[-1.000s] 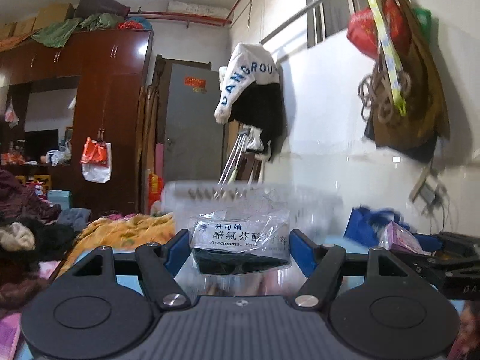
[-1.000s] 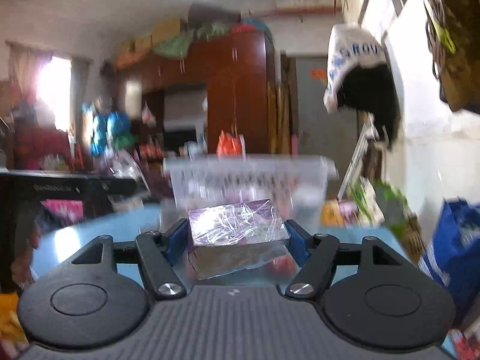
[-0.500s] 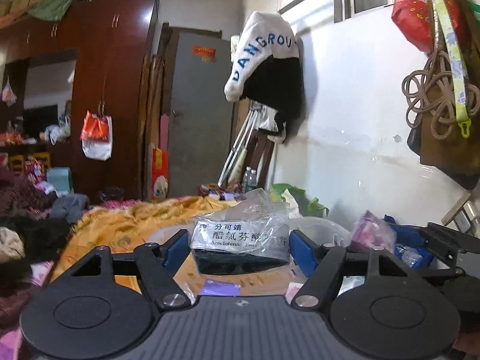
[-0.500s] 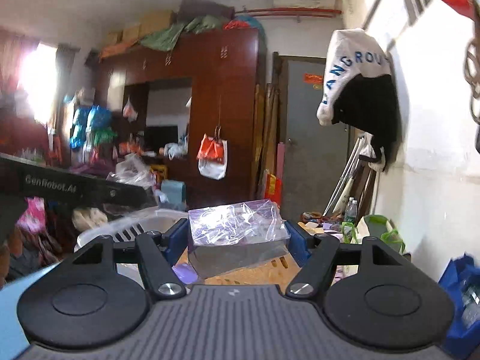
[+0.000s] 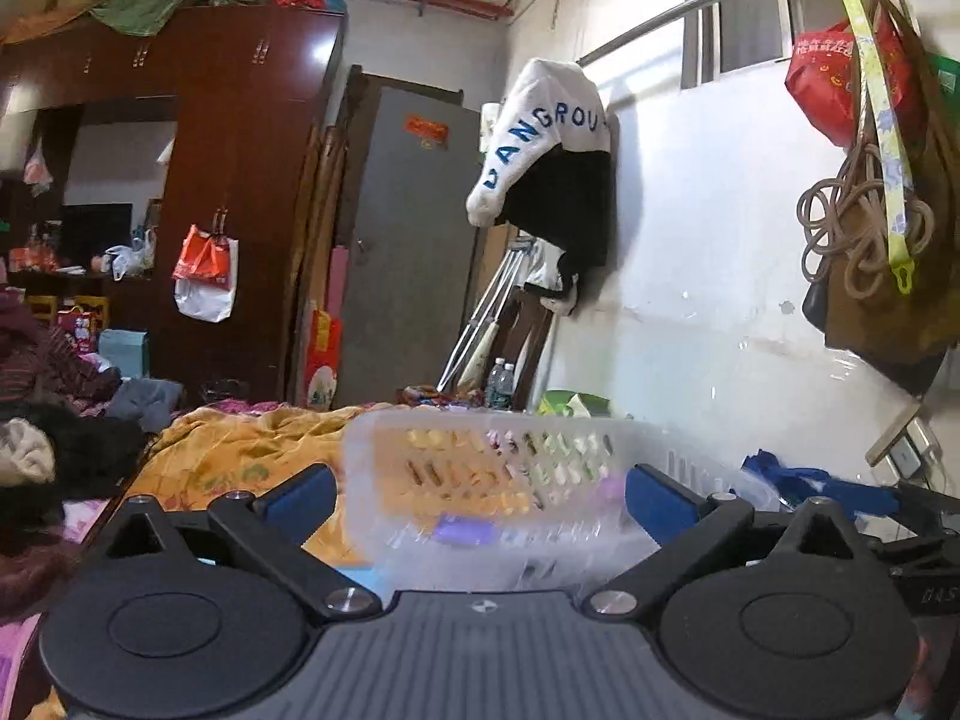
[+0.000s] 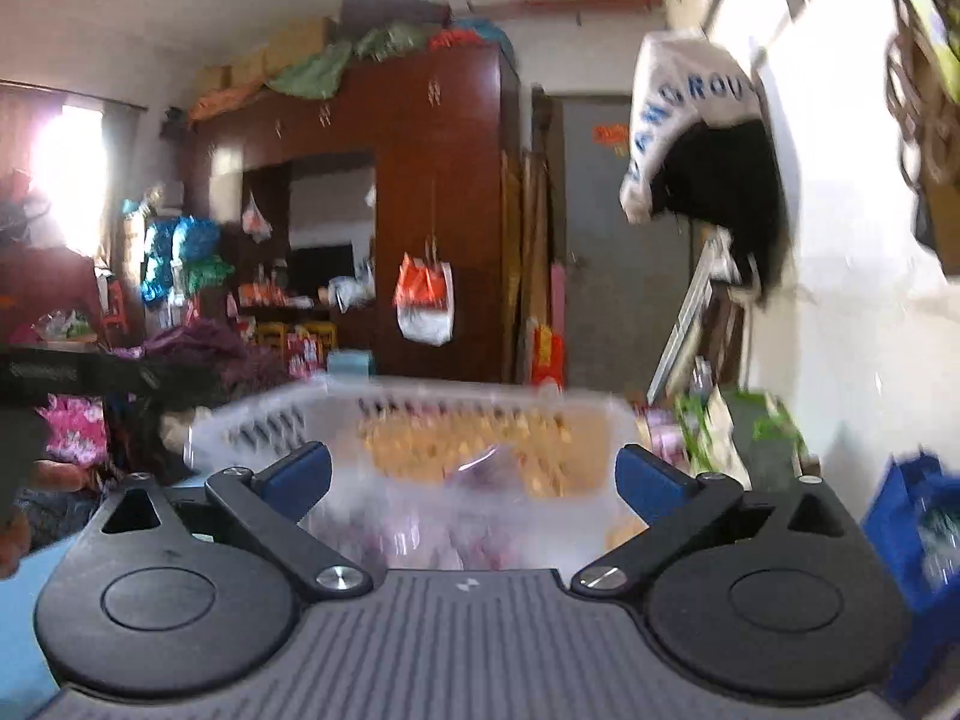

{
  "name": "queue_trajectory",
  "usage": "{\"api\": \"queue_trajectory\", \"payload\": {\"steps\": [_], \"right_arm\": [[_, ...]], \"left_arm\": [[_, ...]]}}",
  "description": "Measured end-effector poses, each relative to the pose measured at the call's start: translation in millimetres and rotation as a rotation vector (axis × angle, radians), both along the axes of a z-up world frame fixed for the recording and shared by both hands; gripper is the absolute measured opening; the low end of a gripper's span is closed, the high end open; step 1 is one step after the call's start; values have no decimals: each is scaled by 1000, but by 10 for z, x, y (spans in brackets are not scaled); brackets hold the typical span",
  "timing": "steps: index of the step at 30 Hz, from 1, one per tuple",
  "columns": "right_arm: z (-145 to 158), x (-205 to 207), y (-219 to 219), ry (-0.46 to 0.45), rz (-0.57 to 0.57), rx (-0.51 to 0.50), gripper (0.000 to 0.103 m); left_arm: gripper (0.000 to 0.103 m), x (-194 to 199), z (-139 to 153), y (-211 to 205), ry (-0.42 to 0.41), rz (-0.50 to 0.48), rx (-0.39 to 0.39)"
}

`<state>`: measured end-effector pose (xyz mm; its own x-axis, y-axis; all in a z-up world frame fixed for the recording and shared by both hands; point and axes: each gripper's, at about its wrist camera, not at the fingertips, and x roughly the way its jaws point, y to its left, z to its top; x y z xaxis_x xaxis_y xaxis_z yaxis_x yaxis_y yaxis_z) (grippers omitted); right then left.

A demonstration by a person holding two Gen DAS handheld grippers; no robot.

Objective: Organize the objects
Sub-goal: 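Carry both held items over the white basket and open both grippers, then grasp the white QR-code box with the left gripper while the right grasps a red candy bag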

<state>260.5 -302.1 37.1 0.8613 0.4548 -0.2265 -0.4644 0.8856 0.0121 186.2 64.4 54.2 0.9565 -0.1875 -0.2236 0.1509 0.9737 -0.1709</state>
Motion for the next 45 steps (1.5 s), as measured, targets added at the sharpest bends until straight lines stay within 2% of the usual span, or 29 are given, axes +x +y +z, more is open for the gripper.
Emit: {"api": "queue_trajectory", "payload": {"steps": [3,6,8,11,12,14,19,23,28,34,42,43,45], "right_arm": [[-187,-9,-108,108,-4,0,103],[-351,32,-177,180,-5,11,103],[-421,121,-191,244,8,29,102],[-480,212,-155,307,20,36,88],[-494,225,-137,309,22,31,83],[-551,229,-111,303,14,15,83],[-581,189,-91,309,13,6,79],[-595,186,-45,313,-1,-28,77],[-595,168,16,302,1,-65,77],[-611,195,24,318,1,-77,77],[-620,201,60,327,9,-99,77],[-623,203,69,329,10,-104,76],[-630,205,90,332,8,-118,60]], "left_arm": [[103,-118,-193,84,92,4,8],[98,-251,-357,122,111,54,22],[96,-302,-424,141,126,55,32],[89,-324,-511,116,151,26,53],[88,-324,-527,104,154,22,63],[86,-332,-556,78,157,13,67],[86,-153,-549,-66,203,-44,-7],[86,4,-526,-203,225,-30,-35],[86,74,-560,-293,243,10,-11],[86,157,-597,-254,290,43,-56],[87,251,-546,-438,268,86,43],[87,265,-550,-406,270,81,31],[87,289,-564,-339,275,71,12]]}}
